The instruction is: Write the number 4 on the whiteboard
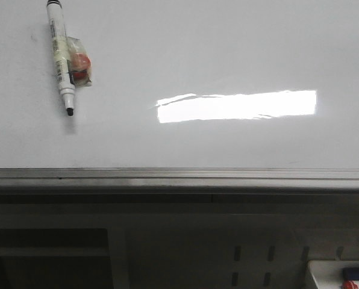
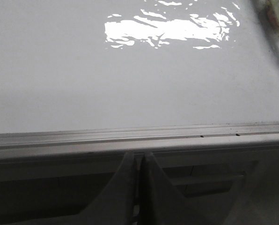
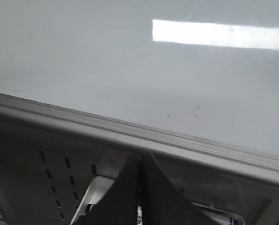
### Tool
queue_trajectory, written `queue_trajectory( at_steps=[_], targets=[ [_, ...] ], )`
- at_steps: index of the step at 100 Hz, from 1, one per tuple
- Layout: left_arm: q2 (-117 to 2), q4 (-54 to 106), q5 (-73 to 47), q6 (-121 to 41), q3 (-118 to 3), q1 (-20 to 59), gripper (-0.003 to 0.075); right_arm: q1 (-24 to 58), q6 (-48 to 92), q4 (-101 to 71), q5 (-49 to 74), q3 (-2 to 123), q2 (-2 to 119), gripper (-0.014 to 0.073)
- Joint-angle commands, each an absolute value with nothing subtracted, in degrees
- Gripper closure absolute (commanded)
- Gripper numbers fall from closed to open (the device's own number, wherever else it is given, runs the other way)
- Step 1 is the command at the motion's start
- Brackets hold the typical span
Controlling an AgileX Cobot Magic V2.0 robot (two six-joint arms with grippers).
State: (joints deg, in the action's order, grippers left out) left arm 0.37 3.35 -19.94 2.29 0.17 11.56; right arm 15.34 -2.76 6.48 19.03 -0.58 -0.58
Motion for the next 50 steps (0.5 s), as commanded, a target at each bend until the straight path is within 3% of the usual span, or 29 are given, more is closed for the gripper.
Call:
queue_trajectory(
  at_steps=[1, 50],
  targets=[
    [1.05, 3.88, -17.65, 2.75, 2.15, 11.43, 0.0741, 15.05, -2.64, 6.69, 18.19, -1.96, -1.38, 0.0638],
    [1.05, 3.32, -16.12, 2.75, 2.15, 11.43, 0.0741, 15.05, -2.64, 6.80, 13.25, -1.96, -1.38, 0.0638]
  ],
)
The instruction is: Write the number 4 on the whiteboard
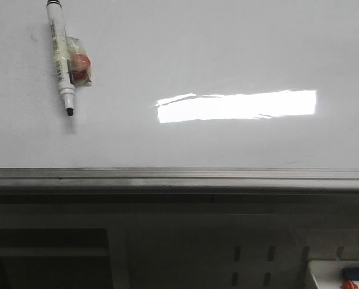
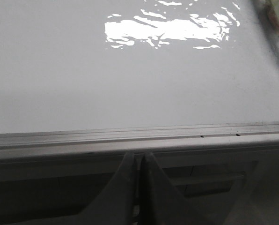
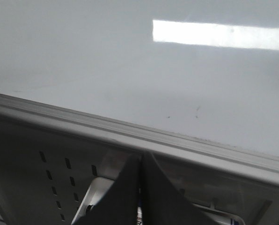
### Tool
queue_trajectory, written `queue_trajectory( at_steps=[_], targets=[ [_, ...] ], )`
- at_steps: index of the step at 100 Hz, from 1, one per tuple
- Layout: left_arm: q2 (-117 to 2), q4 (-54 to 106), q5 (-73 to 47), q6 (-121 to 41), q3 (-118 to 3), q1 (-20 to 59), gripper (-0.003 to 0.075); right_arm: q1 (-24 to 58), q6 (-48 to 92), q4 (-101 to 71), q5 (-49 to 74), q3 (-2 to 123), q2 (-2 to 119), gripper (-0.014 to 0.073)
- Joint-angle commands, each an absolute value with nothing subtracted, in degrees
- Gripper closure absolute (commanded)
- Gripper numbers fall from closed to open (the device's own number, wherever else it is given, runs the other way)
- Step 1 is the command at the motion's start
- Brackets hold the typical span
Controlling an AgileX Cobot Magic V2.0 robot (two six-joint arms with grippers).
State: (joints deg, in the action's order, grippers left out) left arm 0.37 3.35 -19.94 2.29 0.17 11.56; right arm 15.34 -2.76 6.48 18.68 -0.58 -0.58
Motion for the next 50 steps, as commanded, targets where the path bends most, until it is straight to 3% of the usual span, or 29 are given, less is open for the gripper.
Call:
queue_trajectory(
  at_steps=[1, 12, 25, 32, 50],
  targets=[
    [1.05, 3.32, -16.10, 2.75, 2.15, 11.43, 0.0741, 15.05, -2.64, 6.80, 12.81, -1.96, -1.38, 0.0638],
    [1.05, 5.96, -13.04, 2.86, 2.15, 11.43, 0.0741, 15.05, -2.64, 6.80, 4.56, -1.96, -1.38, 0.0638],
    [1.05, 33.19, -7.53, 2.85, 2.15, 11.54, 0.0741, 15.05, -2.64, 6.27, -5.66, -1.96, -1.38, 0.0638],
    [1.05, 39.68, -6.43, 2.85, 2.15, 11.54, 0.0741, 15.05, -4.45, 2.20, -9.56, -1.96, -1.38, 0.0638],
    [1.05, 46.71, -4.17, 2.85, 2.03, 11.54, 0.0741, 15.05, -7.57, -8.74, -8.86, -1.96, -1.38, 0.0638]
  ],
)
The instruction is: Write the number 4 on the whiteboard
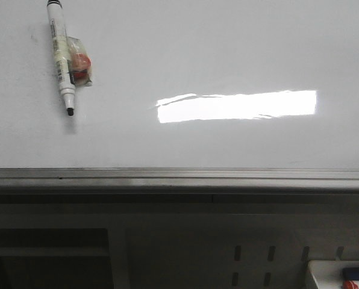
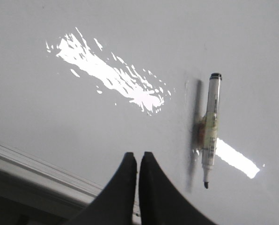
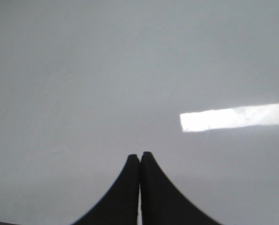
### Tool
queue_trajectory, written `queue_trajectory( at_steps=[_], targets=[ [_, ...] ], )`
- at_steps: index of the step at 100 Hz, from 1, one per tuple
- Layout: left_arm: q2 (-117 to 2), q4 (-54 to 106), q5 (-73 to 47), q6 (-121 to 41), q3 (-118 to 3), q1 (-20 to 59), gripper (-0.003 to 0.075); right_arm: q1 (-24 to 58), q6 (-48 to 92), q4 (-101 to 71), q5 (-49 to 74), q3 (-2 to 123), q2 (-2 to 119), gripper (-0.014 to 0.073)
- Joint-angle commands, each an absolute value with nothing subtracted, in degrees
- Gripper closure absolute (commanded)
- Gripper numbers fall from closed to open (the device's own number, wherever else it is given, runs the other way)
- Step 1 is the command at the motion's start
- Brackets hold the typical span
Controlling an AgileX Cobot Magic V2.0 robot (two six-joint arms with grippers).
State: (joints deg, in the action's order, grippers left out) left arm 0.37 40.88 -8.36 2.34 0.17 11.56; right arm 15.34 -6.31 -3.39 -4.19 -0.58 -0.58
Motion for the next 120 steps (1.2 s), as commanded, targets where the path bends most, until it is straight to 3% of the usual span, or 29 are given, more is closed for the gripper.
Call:
queue_trajectory(
  at_steps=[1, 19, 34, 41, 48, 63, 68, 90, 120],
  targets=[
    [1.05, 47.46, -4.17, 2.85, 2.03, 11.54, 0.0741, 15.05, -7.57, -9.29, -8.86, -1.87, -1.38, 0.0638],
    [0.94, 46.30, -8.40, -3.04, -3.84, 11.64, 0.0741, 15.05, -7.47, -14.19, -1.96, 5.29, -1.27, 0.0638],
    [-4.43, 29.83, -18.24, -6.63, -14.66, 11.50, 0.0739, 15.05, -7.25, -9.19, 13.96, 16.48, 2.81, 0.0634],
    [-8.83, 23.14, -25.32, -6.63, -20.22, 11.50, 0.0718, 15.05, -6.67, -7.12, 19.14, 21.19, 6.20, 0.0593],
    [-15.03, 20.20, -31.75, -6.73, -25.09, 11.50, 0.0621, 15.05, -5.69, -6.87, 22.24, 25.29, 9.86, 0.0494],
    [-26.42, 24.07, -37.46, -6.85, -32.12, 11.62, 0.0257, 15.05, -5.31, -7.40, 26.31, 31.27, 17.51, 0.0253],
    [-29.96, 27.97, -38.19, -7.55, -33.66, 11.62, 0.0210, 15.05, -5.31, -8.37, 27.08, 32.33, 19.57, 0.0220],
    [-43.91, 56.27, -38.71, -27.87, -36.75, 11.62, 0.0316, 15.05, -5.31, -12.68, 27.52, 33.09, 24.36, 0.0218],
    [-55.65, 57.31, -37.53, -29.95, -39.42, 13.27, 0.0324, 15.05, -4.42, -12.68, 27.53, 33.09, 24.46, 0.0218]
  ],
)
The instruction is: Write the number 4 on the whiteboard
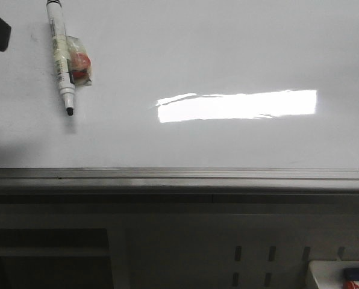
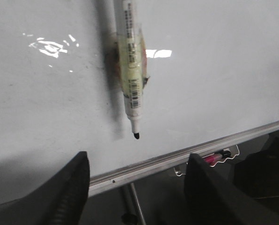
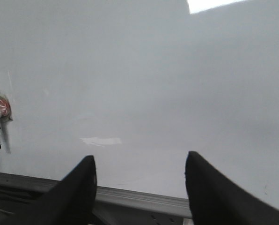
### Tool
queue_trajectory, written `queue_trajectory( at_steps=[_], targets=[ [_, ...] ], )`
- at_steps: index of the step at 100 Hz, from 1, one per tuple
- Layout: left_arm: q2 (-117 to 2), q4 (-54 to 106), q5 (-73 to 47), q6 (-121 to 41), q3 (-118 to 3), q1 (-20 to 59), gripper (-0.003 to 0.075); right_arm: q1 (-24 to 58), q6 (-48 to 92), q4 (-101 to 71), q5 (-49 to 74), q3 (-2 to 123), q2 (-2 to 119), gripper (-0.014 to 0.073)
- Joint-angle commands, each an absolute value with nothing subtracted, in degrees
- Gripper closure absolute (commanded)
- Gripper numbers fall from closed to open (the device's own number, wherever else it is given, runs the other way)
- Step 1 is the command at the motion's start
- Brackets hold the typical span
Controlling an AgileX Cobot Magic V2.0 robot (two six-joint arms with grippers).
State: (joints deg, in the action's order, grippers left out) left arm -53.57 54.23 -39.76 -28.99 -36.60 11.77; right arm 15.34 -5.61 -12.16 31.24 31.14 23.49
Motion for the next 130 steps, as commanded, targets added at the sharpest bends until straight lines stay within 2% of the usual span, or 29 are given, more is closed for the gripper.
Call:
queue_trajectory(
  at_steps=[1, 28, 44, 56, 77, 88, 107, 123, 130],
  targets=[
    [-55.65, 57.31, -37.37, -30.17, -39.54, 13.27, 0.0324, 15.05, -4.42, -12.68, 27.53, 33.09, 24.46, 0.0218],
    [-61.48, 56.63, -28.15, -30.68, -41.37, 21.26, 0.0325, 15.05, -4.42, -12.68, 27.42, 33.09, 24.46, 0.0218],
    [-65.06, 56.63, -23.49, -30.68, -41.37, 22.22, 0.0337, 15.05, -4.42, -12.68, 27.42, 33.09, 24.46, 0.0218],
    [-67.88, 56.36, -22.43, -30.68, -41.37, 22.22, 0.0380, 15.05, -4.42, -12.68, 27.42, 33.09, 24.46, 0.0218],
    [-71.02, 55.61, -21.62, -30.68, -41.37, 22.22, 0.0582, 15.05, -4.42, -12.68, 26.23, 33.09, 24.46, 0.0218],
    [-71.40, 53.59, -21.73, -30.68, -41.37, 22.22, 0.0743, 15.05, -4.42, -12.68, 25.89, 33.09, 24.46, 0.0218],
    [-69.94, 53.19, -25.03, -32.26, -42.46, 22.36, 0.0741, 16.28, -2.18, -13.09, 26.59, 34.35, 24.74, 0.0218],
    [-64.99, 51.04, -40.92, -58.22, -47.81, 26.43, 0.0741, 21.43, 18.21, -24.48, 30.16, 39.77, 27.95, 0.0218],
    [-62.97, 46.65, -44.12, -64.42, -50.23, 29.13, 0.0741, 25.06, 26.62, -29.24, 30.93, 42.12, 30.77, 0.0218]
  ],
)
